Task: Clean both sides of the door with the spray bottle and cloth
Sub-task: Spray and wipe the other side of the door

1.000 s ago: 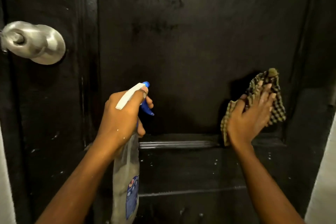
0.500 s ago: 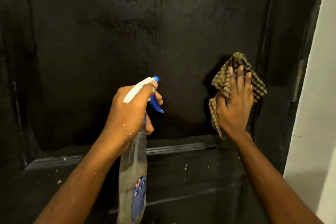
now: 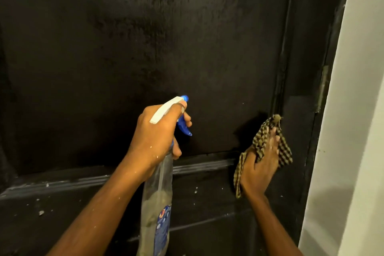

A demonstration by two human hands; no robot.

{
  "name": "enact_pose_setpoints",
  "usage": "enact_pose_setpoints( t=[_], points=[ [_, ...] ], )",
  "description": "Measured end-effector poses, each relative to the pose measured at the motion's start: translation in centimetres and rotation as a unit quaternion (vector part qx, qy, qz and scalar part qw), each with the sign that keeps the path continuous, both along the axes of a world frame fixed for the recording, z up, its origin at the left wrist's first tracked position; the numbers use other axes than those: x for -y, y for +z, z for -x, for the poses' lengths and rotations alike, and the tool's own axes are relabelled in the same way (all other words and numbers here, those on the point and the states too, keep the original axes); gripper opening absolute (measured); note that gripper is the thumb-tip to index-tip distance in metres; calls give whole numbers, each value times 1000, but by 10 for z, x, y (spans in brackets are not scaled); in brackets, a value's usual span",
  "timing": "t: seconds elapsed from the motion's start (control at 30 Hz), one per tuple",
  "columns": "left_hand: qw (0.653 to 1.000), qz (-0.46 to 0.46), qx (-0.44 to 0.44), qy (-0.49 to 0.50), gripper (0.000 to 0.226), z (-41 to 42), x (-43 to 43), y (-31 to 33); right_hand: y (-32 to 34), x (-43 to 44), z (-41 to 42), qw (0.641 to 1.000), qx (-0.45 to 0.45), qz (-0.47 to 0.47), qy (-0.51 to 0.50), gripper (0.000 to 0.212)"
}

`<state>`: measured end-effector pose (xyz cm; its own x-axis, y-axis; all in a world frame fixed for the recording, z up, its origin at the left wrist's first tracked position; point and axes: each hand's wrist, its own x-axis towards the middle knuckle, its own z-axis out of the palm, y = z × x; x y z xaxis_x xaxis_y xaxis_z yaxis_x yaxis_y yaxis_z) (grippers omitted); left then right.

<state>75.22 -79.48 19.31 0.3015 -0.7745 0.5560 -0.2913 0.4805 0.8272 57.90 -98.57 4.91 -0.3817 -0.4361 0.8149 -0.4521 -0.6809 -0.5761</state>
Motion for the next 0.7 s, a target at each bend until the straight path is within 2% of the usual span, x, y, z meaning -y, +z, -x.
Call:
enact_pose_setpoints(
  t=[0.07,0.17,0.2,0.3,0.37,0.43,0.57,0.7],
  points=[
    [1000,-1,9,0,41,4,3,-1,23,2,5,998,36,-39,-21,71],
    [1000,-1,8,-9,41,8,6,-1,89,23,25,983,137,-118,-32,69],
    [1000,-1,11,-9,41,9,7,-1,110,30,34,982,134,-128,-33,68],
    [1000,0,19,-9,42,14,12,-3,140,41,50,997,29,-48,-44,66],
    [1000,2,21,-10,41,17,16,-5,128,43,57,999,-33,6,-42,66],
    [1000,2,20,-13,40,20,19,-6,100,47,62,998,-48,21,-37,66],
    [1000,-4,18,-16,41,24,23,-9,40,42,57,995,81,-46,-27,70],
    [999,-12,30,-16,42,30,26,-15,22,37,44,956,247,-158,-24,72]
  ],
)
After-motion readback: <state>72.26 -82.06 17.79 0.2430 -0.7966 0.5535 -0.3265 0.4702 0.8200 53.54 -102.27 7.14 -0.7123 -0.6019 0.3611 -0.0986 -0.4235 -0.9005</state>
